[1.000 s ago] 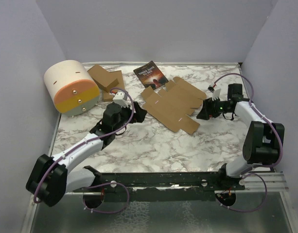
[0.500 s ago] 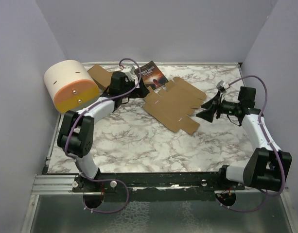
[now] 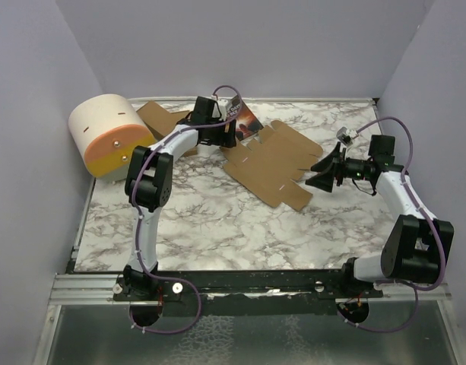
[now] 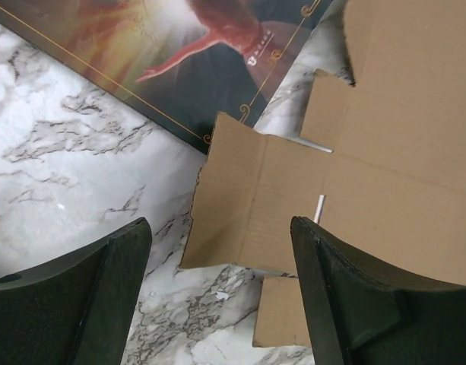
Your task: Fold the paper box
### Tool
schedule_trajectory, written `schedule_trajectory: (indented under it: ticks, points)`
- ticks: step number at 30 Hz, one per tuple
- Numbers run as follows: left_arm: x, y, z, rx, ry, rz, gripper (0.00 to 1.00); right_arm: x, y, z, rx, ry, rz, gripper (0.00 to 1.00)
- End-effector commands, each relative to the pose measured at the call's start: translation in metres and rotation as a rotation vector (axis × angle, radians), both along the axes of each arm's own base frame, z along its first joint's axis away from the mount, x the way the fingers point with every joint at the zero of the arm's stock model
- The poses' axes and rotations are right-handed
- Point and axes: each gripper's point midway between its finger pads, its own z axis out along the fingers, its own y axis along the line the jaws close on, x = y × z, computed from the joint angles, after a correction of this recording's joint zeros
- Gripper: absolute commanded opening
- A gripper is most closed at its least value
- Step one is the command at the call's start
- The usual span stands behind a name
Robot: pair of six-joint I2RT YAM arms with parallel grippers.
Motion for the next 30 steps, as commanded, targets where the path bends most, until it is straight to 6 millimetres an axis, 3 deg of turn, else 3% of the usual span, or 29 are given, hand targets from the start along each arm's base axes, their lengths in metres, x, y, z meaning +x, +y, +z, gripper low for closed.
schedule_trajectory:
  ticks: [1, 10, 18, 26, 30]
  points:
    - [-0.004, 0.002, -0.020, 0.025, 0.080, -0.081, 0.76, 0.003, -0.002, 0.005, -0.022, -0.026, -0.006, 0.79]
    - [0.004, 0.002, -0.037, -0.076, 0.160, -0.132, 0.65, 0.008, -0.006, 0.000, -0.060, -0.025, -0.035, 0.79]
    - [-0.003, -0.009, -0.038, -0.196, 0.190, -0.160, 0.53, 0.010, -0.008, -0.001, -0.072, -0.023, -0.048, 0.79]
    - [-0.012, -0.016, -0.034, -0.270, 0.183, -0.176, 0.26, 0.010, -0.008, -0.001, -0.070, -0.021, -0.050, 0.79]
    - [-0.018, -0.013, -0.021, -0.266, 0.115, -0.174, 0.12, 0.009, -0.008, 0.000, -0.070, -0.021, -0.050, 0.79]
